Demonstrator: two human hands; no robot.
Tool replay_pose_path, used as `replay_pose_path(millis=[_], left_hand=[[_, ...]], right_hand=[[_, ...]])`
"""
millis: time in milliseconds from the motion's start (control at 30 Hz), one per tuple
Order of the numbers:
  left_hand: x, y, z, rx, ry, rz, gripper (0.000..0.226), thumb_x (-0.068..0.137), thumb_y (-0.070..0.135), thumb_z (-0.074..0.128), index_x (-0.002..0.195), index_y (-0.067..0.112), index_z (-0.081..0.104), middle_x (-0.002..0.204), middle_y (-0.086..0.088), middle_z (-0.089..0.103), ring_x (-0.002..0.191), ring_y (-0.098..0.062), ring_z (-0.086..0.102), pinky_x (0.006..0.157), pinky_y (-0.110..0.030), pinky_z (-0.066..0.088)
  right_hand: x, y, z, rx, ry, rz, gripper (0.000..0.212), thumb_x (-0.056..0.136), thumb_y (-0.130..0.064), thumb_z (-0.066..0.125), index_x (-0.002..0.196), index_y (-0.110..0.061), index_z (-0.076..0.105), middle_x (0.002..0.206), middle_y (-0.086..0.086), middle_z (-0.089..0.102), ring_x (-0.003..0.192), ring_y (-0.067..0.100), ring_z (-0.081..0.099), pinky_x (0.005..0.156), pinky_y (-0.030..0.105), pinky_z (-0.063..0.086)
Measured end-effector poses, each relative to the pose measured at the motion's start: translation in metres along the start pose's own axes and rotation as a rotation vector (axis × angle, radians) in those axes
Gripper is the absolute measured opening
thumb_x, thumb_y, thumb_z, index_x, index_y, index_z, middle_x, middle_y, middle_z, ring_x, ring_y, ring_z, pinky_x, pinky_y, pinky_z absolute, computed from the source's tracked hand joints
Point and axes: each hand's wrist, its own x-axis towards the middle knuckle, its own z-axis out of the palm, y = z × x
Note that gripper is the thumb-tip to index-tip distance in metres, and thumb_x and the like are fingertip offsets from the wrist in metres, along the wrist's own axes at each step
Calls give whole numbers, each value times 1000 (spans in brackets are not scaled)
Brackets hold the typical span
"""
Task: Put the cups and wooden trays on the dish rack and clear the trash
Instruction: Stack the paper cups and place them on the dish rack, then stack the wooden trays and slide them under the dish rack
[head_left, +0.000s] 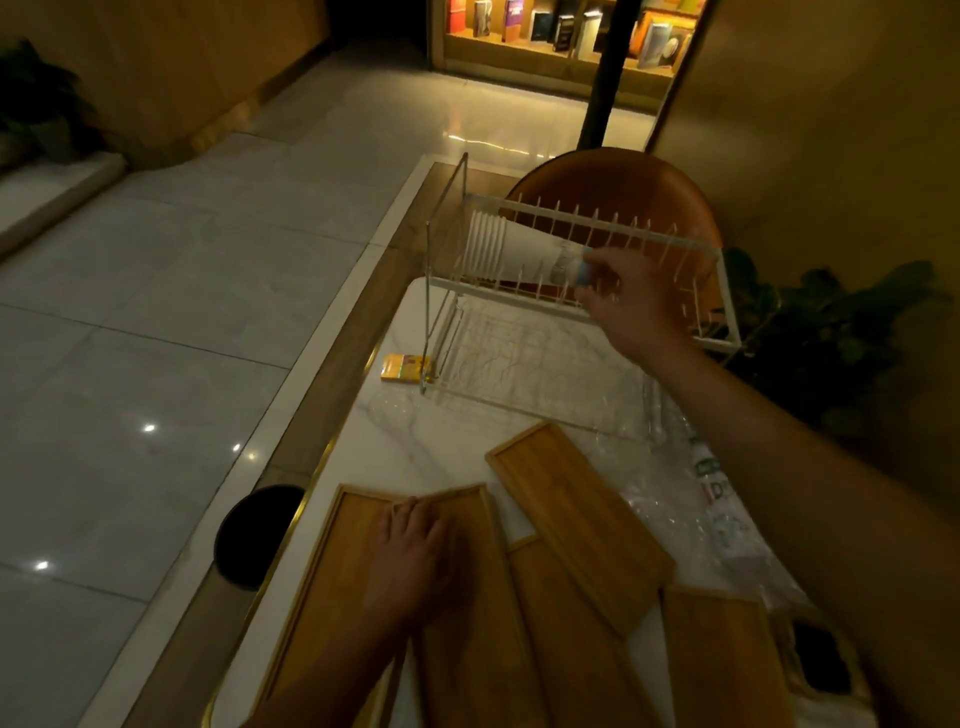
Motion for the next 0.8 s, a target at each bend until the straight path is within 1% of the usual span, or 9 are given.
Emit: replay_pose_path(millis=[67, 167, 233, 333, 400, 467, 567, 700, 800], left_hand=[[-21, -3, 3, -60, 64, -8, 45, 83, 38, 66, 124, 18, 67, 136, -17, 58, 128, -42, 52, 105, -59, 41], [-52, -1, 7, -231, 78, -113, 49, 88, 38, 65, 135, 23, 58, 146, -11, 46, 134, -32, 44, 106, -47, 44], [-68, 1, 11, -341, 125, -196, 48, 91, 36, 65, 135, 22, 56, 144, -9, 46, 128, -27, 47, 101, -42, 45], [-84, -10, 14, -356, 139, -371, 62, 88, 41, 67, 143, 20, 48, 148, -10, 42, 129, -29, 46, 101, -43, 44], [-87, -27, 15, -309, 128, -533, 71, 87, 47, 66, 147, 16, 42, 147, -15, 43, 130, -35, 45, 104, -51, 42], [-84, -39, 14, -321, 65, -698, 76, 88, 53, 62, 149, 15, 37, 147, -20, 42, 132, -41, 40, 106, -58, 39], [-73, -41, 17, -306, 28, -755, 78, 88, 58, 59, 150, 18, 34, 151, -19, 36, 136, -44, 34, 107, -61, 34], [-64, -44, 23, -335, 65, -890, 80, 84, 58, 62, 148, 17, 36, 152, -18, 34, 138, -42, 31, 107, -64, 28], [-68, -49, 28, -324, 26, -883, 79, 82, 51, 66, 145, 16, 35, 148, -19, 37, 134, -43, 34, 104, -64, 30]], right_hand=[[-48, 3, 0, 84, -6, 53, 34, 83, -23, 70, 116, -28, 63, 103, -9, 63, 93, 8, 61, 80, 28, 54], [-130, 17, 12, 181, -68, 203, 33, 84, -21, 70, 115, -29, 64, 98, -12, 66, 90, 2, 63, 74, 18, 50], [-189, 32, 24, 228, -125, 377, 32, 85, -18, 70, 115, -26, 65, 99, -9, 68, 93, 8, 64, 77, 21, 51], [-282, 61, 30, 214, -169, 665, 35, 87, -20, 69, 121, -20, 63, 107, -2, 68, 100, 17, 64, 82, 31, 51], [-338, 86, 19, 99, -121, 787, 36, 90, -18, 66, 125, -13, 60, 114, 8, 67, 102, 26, 62, 79, 32, 48], [-380, 114, 1, -104, -121, 895, 41, 91, -16, 63, 130, -9, 55, 125, 18, 61, 108, 35, 58, 84, 37, 46], [-415, 142, -20, -311, -151, 1007, 50, 89, -19, 62, 136, -10, 47, 134, 22, 48, 119, 41, 46, 96, 46, 41], [-435, 156, -22, -429, -232, 1031, 39, 90, -18, 58, 125, -2, 51, 122, 25, 53, 107, 42, 52, 90, 46, 46], [-442, 163, -18, -472, -202, 1030, 38, 89, -15, 58, 124, -1, 52, 113, 24, 57, 96, 39, 56, 82, 42, 47]])
